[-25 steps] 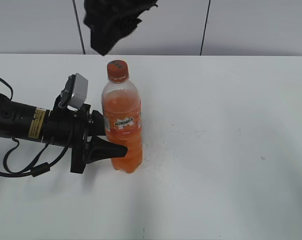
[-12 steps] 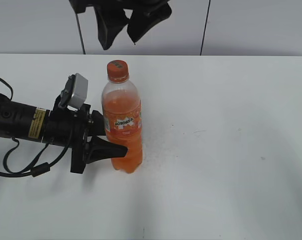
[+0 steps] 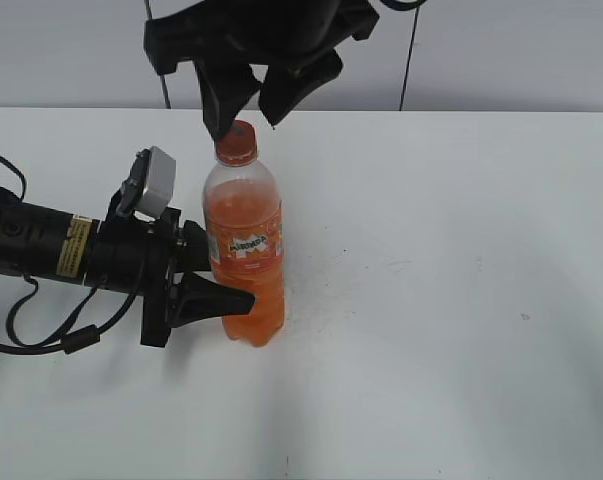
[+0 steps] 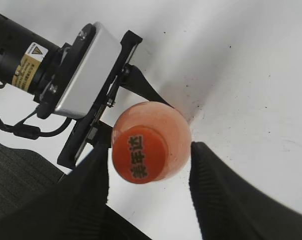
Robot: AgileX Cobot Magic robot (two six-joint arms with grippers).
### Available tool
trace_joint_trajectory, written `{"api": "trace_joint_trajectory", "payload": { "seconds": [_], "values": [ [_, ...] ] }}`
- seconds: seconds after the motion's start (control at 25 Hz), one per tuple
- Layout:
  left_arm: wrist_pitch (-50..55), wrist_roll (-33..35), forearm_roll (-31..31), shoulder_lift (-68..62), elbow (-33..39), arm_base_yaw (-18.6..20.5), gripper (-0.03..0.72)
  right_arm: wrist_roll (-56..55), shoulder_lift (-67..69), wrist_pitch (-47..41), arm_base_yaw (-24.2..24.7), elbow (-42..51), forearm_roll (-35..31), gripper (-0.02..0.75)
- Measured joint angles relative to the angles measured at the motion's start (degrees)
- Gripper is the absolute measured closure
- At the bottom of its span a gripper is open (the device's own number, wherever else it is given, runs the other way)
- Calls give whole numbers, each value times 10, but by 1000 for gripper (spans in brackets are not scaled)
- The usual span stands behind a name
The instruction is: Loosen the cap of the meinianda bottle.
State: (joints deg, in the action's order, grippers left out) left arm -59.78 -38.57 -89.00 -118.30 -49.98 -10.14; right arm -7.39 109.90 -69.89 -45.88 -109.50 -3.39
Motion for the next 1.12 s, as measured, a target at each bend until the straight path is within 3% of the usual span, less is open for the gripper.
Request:
{"api": "trace_joint_trajectory", "payload": {
  "seconds": [0.44, 0.6, 0.68, 0.96, 1.12],
  "values": [
    [0, 0, 0, 0, 0, 0, 317, 0, 15, 0, 0, 0, -14, 353],
    [0, 0, 0, 0, 0, 0, 319, 3, 15, 0, 0, 0, -14, 464],
    [0, 0, 0, 0, 0, 0, 319, 19, 15, 0, 0, 0, -14, 472],
    [0, 0, -1, 0, 0, 0, 319, 157, 15, 0, 0, 0, -14, 472],
    [0, 0, -1, 0, 0, 0, 319, 316, 15, 0, 0, 0, -14, 472]
  ]
}}
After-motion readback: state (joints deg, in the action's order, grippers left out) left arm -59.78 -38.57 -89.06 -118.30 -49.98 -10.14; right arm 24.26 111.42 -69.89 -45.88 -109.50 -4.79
